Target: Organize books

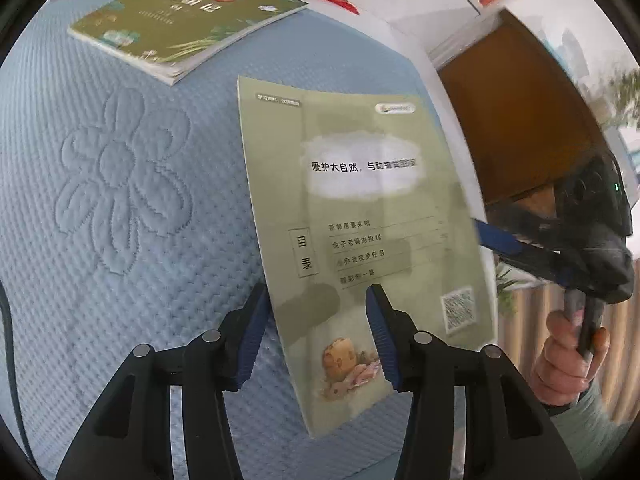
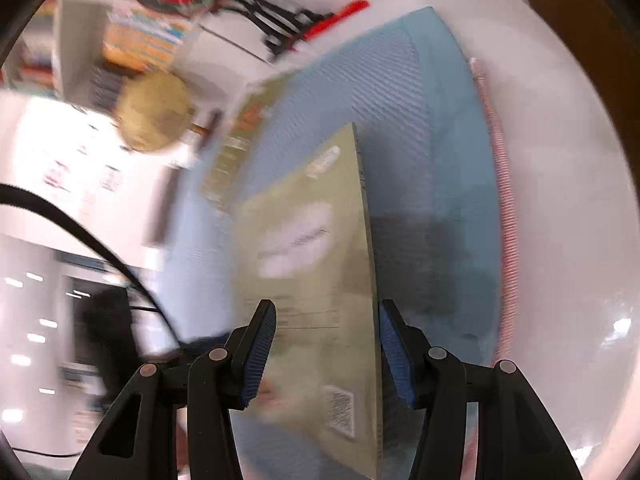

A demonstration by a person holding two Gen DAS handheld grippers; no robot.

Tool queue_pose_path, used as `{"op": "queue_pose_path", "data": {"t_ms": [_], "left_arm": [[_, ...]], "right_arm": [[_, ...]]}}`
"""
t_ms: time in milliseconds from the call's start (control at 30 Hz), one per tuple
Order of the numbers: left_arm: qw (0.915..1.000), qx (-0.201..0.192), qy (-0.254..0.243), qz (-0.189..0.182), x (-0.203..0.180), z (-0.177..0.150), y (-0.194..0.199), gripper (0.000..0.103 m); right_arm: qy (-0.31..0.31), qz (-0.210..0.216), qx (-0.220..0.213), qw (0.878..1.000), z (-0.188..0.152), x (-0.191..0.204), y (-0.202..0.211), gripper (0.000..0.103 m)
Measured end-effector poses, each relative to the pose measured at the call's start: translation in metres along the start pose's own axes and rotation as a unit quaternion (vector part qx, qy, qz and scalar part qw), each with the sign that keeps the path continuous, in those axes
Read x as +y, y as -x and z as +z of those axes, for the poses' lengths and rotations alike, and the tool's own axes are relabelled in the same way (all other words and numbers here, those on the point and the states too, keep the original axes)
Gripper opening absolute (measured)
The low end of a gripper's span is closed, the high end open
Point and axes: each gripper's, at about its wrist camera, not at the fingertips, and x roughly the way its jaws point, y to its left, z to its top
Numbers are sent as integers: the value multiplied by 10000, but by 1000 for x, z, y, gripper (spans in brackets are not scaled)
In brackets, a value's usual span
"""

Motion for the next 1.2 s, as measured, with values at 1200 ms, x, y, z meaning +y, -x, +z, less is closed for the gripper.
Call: {"op": "queue_pose_path", "data": {"t_ms": [1200], "left_arm": [[9940, -387, 827, 596, 187, -51, 127, 46]], "right_arm": [[1263, -2121, 562, 9674, -105, 143, -170, 52]]}}
